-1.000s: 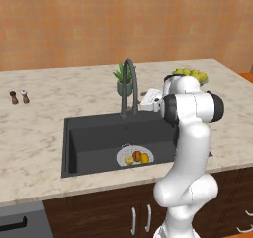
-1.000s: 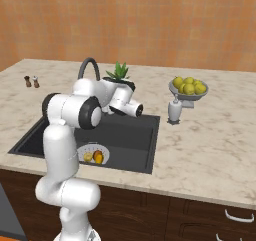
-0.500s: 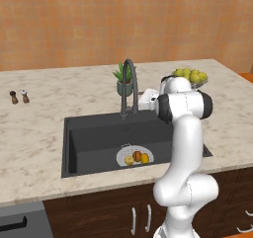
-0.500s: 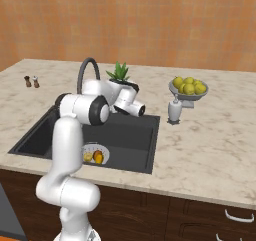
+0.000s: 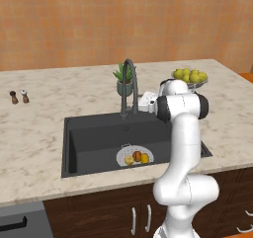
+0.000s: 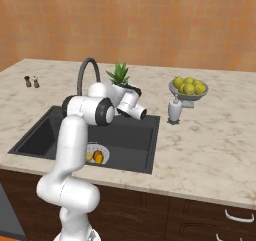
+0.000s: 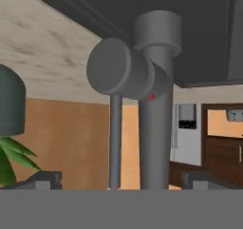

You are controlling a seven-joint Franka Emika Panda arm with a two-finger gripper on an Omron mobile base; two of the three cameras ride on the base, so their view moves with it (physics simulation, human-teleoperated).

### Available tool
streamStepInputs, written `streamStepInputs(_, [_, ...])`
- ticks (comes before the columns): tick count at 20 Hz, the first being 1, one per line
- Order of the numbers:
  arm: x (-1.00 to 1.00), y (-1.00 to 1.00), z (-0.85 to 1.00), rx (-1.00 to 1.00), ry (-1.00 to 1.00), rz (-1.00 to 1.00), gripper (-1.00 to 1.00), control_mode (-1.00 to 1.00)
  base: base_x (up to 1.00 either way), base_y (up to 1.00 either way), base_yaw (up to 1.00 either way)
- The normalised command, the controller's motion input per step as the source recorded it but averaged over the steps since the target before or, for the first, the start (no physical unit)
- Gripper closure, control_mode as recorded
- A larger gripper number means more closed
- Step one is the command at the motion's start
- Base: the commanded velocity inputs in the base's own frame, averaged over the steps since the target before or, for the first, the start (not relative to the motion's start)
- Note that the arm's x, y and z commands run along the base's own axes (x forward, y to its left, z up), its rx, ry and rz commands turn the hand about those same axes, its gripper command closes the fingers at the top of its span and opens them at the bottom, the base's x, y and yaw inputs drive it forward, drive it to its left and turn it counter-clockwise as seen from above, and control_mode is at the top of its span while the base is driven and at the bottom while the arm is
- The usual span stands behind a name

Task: Put the colander in the sink, put the peach, mango, kiwi in the colander, and turn on the sink faucet and pour water over the colander.

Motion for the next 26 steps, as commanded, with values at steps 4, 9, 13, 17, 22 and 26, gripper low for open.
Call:
streamStepInputs(4, [0.42, 0.28, -0.18, 0.0, 0.0, 0.0, -1.0, -1.0, 0.0, 0.0, 0.0])
streamStepInputs(9, [0.58, -0.06, -0.41, 0.03, 0.0, 0.0, -1.0, -1.0, 0.0, 0.0, 0.0])
streamStepInputs(13, [0.41, -0.03, -0.09, 0.06, 0.0, 0.0, 1.0, -1.0, 0.0, 0.0, 0.0])
streamStepInputs(17, [0.24, -0.26, 0.0, 0.07, -0.02, -0.04, 1.0, -1.0, 0.0, 0.0, 0.0])
streamStepInputs(22, [0.15, -0.61, 0.0, 0.08, -0.03, -0.13, 1.0, -1.0, 0.0, 0.0, 0.0])
streamStepInputs(26, [0.14, -0.86, 0.03, 0.09, -0.02, -0.17, 1.0, -1.0, 0.0, 0.0, 0.0])
